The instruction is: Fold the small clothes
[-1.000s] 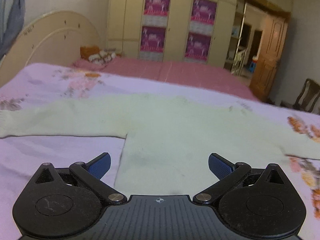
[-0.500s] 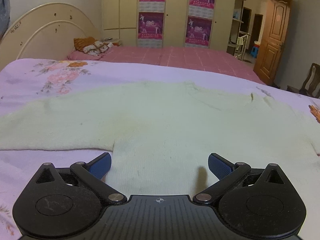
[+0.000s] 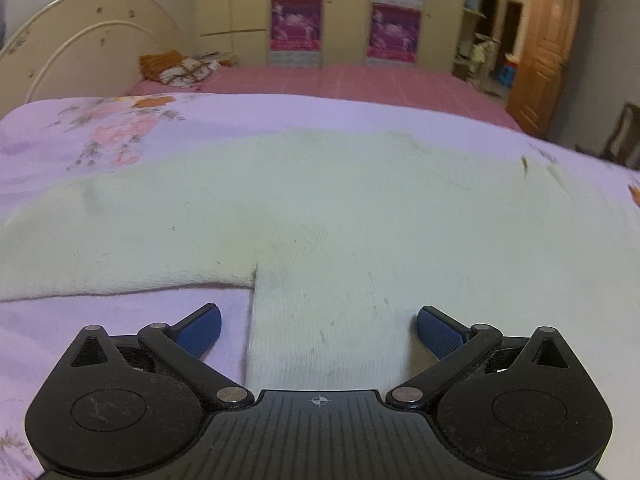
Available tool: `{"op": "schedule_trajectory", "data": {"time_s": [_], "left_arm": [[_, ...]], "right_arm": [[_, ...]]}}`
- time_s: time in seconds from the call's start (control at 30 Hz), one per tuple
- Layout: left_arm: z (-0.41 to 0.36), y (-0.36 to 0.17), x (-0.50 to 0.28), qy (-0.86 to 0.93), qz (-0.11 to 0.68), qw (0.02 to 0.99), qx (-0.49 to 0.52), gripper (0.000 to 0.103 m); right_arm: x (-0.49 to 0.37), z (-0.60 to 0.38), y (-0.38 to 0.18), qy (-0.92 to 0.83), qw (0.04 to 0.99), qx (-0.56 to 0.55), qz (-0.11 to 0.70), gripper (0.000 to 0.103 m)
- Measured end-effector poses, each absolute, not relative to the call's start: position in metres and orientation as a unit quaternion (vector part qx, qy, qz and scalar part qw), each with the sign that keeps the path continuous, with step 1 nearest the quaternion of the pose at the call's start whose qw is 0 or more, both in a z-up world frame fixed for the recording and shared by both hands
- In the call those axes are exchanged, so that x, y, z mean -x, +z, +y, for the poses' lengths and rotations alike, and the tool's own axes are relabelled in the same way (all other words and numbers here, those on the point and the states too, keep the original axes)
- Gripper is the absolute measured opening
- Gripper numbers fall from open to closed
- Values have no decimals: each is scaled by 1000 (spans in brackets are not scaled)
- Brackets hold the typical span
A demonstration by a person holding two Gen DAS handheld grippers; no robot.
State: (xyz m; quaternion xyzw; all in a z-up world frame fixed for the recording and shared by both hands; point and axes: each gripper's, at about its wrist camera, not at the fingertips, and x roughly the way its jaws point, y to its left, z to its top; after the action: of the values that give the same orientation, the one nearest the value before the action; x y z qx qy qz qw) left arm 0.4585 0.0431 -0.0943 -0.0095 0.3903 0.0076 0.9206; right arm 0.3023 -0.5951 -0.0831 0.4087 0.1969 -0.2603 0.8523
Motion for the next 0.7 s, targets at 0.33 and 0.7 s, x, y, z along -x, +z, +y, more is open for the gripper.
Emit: {"op": "schedule_trajectory", "data": {"time_s": [0.33, 0.7], "left_arm": [[49, -98, -456, -3, 384, 923, 15, 103], [44, -95, -462, 15, 385, 923, 14, 103]], "right_arm": [[-292, -585, -90, -247, 820, -484, 181, 35], [-302, -599, -89, -250, 842, -445, 175, 7]]}}
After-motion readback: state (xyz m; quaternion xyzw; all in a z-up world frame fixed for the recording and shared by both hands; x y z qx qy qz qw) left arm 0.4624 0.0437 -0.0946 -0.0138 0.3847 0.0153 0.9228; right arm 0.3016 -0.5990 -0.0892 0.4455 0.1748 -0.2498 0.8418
